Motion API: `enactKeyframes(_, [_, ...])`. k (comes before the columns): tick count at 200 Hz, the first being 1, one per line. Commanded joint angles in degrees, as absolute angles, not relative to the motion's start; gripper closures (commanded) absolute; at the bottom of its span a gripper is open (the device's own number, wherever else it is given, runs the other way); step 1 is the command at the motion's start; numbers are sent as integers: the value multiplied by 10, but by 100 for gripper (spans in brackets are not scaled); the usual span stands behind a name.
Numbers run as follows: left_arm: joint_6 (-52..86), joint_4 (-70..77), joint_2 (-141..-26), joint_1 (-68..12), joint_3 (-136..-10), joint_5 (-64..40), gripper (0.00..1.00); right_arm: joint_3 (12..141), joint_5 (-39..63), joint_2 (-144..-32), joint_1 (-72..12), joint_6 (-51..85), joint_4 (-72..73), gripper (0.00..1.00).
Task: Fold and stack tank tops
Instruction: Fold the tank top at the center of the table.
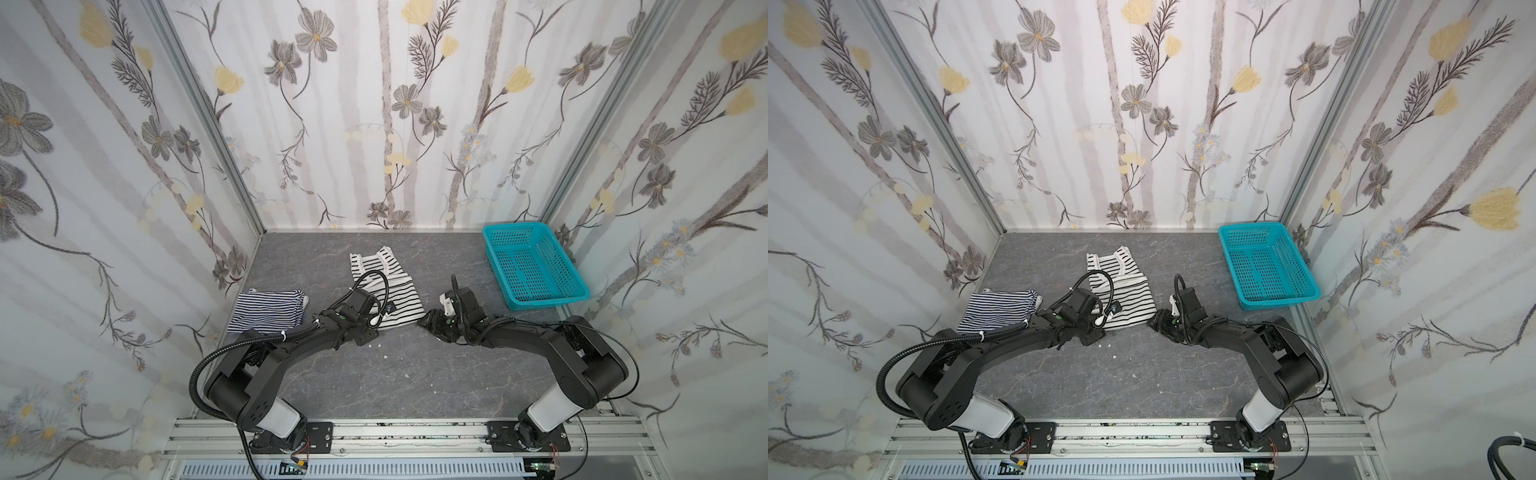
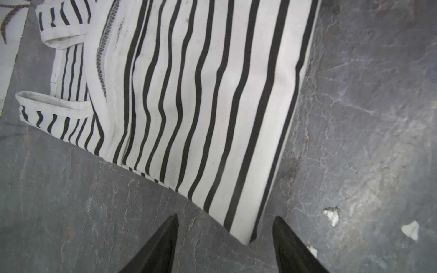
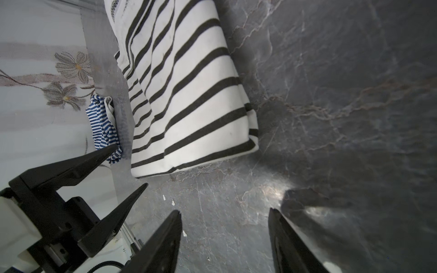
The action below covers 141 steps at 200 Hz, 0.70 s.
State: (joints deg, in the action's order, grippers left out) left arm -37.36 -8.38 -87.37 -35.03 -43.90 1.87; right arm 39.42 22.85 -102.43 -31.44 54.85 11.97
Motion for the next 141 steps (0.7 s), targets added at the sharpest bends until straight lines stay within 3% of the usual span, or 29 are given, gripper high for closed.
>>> enactKeyframes(1, [-396,-61,-880,-351,-440,6,34,388,202,-1030,-315,596,184,41])
enactKeyframes(141, [-431,-68,-939,-333,-434,-27,36,377,204,-1054,-310,626,218,42])
